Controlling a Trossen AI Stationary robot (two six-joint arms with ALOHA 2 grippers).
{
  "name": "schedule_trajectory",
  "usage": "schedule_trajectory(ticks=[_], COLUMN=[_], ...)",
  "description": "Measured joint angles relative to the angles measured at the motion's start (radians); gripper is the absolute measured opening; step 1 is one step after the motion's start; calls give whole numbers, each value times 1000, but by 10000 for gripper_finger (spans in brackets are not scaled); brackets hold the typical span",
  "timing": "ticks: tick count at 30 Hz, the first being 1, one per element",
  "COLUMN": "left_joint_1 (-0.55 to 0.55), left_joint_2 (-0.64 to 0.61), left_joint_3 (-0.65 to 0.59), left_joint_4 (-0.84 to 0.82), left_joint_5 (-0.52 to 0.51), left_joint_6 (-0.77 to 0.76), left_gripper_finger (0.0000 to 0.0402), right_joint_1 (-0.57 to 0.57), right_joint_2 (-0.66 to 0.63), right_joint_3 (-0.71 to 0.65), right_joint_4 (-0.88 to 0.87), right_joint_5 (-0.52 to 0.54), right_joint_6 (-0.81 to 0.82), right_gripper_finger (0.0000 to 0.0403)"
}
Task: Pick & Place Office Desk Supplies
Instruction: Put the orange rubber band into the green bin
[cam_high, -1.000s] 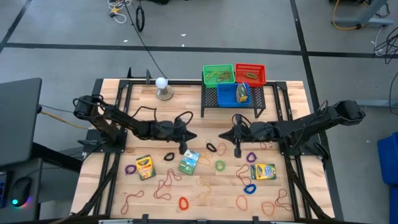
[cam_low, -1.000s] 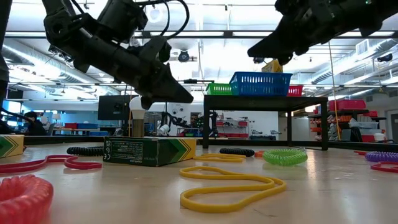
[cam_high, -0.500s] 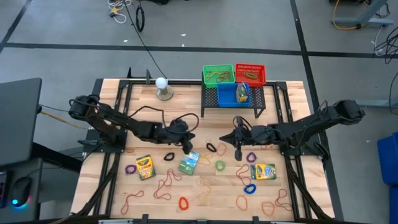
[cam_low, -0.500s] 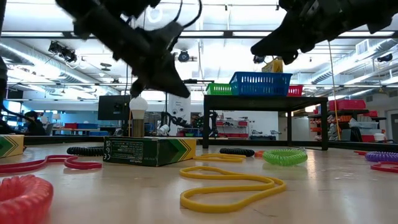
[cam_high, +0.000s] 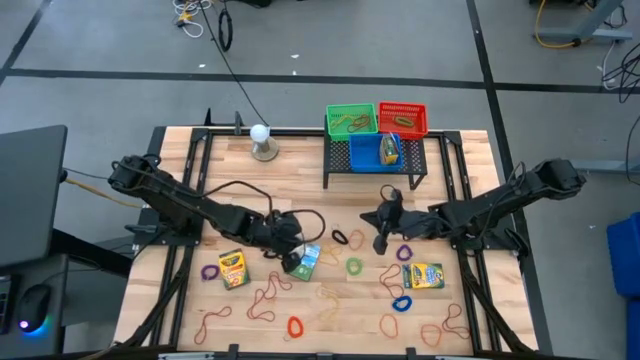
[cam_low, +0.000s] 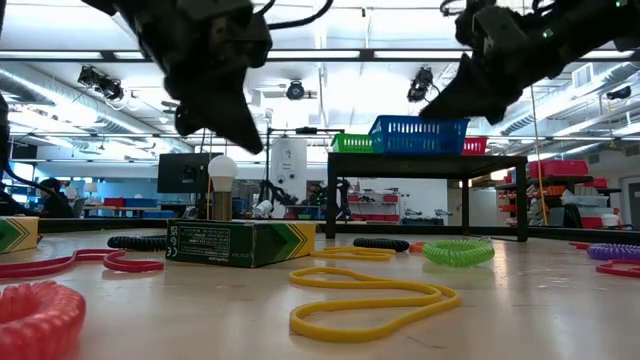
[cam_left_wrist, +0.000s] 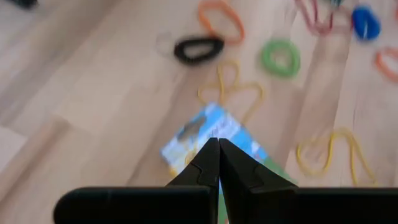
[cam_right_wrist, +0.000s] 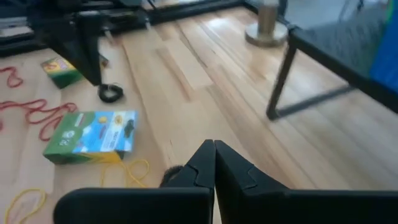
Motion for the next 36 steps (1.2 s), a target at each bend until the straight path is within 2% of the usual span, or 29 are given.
schedule_trajectory(ticks=[5,9,13,15,17,21,28,31,36], left_joint_1=[2,0,-4,-2,-2,2,-3,-10,-34], left_joint_2=[0,0,0,0,0,-7,-93,-161,-254], left_joint_3=[0,0,0,-1,-17,-103,-211,-232,-260], left_joint_4=[-54,-100,-257,-290,-269,-134,-63,-71,-44], left_joint_5=[29,28,1,6,36,175,197,167,6], left_joint_6=[-7,-106,-183,-158,-74,11,49,0,-110], left_gripper_finger=[7,7,7,7,7,7,7,7,7], right_joint_1=[-19,-38,-52,-54,-54,-54,-54,-57,-70], right_joint_2=[0,0,0,0,4,33,118,161,217], right_joint_3=[0,0,0,0,0,1,0,0,24], right_joint_4=[-37,-43,-57,-55,-54,-48,-41,-12,-6], right_joint_5=[-61,-117,-118,-105,-65,-17,-44,-103,-272], right_joint_6=[74,12,-24,-18,-12,10,51,41,41], right_gripper_finger=[4,4,4,4,4,4,4,4,4])
